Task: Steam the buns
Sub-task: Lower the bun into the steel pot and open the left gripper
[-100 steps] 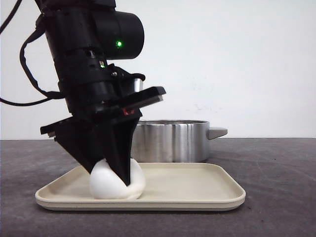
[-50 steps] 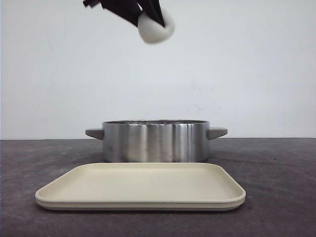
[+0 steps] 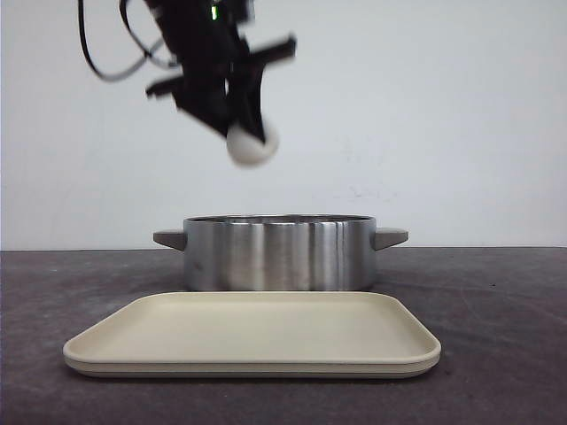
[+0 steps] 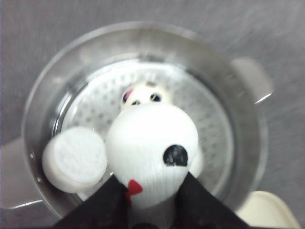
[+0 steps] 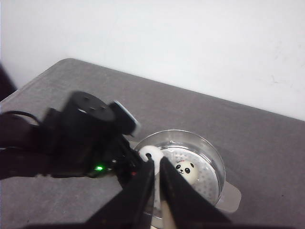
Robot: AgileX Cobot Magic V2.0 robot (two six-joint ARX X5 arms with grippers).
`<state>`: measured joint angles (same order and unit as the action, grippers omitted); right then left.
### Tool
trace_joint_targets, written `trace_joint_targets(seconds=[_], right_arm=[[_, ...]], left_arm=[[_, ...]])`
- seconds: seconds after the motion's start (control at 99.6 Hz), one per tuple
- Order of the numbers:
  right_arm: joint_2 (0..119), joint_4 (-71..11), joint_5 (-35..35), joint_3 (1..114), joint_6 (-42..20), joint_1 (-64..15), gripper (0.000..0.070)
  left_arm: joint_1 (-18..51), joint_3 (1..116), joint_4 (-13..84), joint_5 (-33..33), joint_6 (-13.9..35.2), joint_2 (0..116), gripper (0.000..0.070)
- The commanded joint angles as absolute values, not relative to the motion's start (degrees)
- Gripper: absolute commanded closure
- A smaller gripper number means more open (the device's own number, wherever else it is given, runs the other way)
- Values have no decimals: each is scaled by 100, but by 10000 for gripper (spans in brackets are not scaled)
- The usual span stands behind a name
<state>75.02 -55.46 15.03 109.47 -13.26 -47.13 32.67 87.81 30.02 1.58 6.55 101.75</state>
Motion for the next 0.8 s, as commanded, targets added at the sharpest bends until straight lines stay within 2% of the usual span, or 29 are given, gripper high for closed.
trace_joint_targets(seconds=[0.0, 0.341, 0.552, 0.613, 0.723, 0.763, 0.793], right_arm=[[7557, -5492, 1503, 11048, -1262, -4766, 691], [7557, -5496, 1507, 11048, -1162, -4766, 691], [7557, -5535, 1507, 11048, -1155, -4764, 691], [7557, -5546, 1507, 11048, -1153, -4759, 691], [7557, -5544, 1509, 11048, -1153, -4759, 691], [7557, -5544, 1507, 11048, -1153, -4755, 691], [7557, -5544, 1507, 11048, -1153, -4753, 691]], left_arm=[[3288, 8879, 2910, 178, 558, 10416, 690], [3232, 8879, 2873, 178, 558, 11153, 688], [3168, 8879, 2869, 178, 565, 11286, 651], [3144, 8879, 2858, 178, 569, 11286, 534], [3105, 8879, 2871, 180, 613, 11286, 217], [3087, 8879, 2873, 180, 635, 11286, 141], [3074, 8879, 2873, 178, 666, 11286, 114]])
